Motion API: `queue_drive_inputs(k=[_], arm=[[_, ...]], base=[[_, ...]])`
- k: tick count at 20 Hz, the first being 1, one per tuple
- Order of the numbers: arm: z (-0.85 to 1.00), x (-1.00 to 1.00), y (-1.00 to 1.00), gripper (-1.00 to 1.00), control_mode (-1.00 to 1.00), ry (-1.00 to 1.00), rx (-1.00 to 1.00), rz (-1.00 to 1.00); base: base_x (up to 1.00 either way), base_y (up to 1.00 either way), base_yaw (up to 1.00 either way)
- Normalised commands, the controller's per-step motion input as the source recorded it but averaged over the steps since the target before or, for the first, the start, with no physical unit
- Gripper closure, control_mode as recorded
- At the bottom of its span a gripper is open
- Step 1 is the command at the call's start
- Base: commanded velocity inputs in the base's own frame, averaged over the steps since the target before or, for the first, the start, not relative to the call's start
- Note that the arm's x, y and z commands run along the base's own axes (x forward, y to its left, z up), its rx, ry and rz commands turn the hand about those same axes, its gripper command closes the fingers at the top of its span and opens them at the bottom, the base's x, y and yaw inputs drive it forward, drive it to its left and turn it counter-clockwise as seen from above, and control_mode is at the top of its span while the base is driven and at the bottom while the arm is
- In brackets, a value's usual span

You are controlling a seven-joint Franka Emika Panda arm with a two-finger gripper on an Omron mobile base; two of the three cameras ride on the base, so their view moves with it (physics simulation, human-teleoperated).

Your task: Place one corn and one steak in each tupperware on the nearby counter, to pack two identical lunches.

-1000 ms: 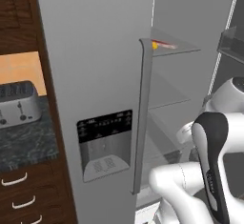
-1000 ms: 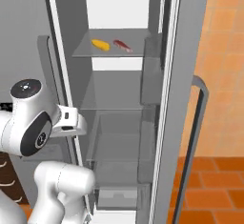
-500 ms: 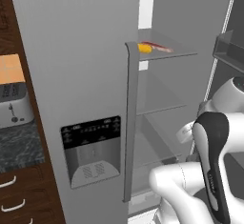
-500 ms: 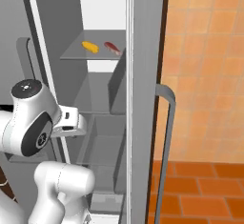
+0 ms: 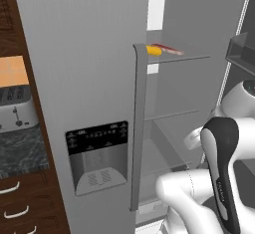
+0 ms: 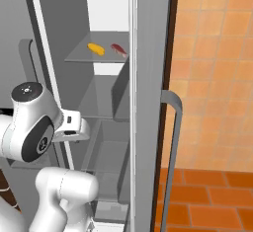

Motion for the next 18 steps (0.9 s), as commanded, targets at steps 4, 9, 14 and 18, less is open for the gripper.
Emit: queue_drive_inputs(k=[4, 9, 14, 18], arm=[[0.00, 0.00, 0.00, -1.00, 1.00, 0.00, 0.00, 0.00], [0.00, 0.00, 0.00, -1.00, 1.00, 0.00, 0.00, 0.00], [0.32, -0.03, 0.00, -1.00, -1.00, -0.22, 0.00, 0.00], [0.69, 0.00, 0.01, -1.00, -1.00, -0.35, -0.09, 0.00]], base=[[0.00, 0.00, 0.00], [0.00, 0.00, 0.00], [0.00, 0.00, 0.00], [0.00, 0.00, 0.00]])
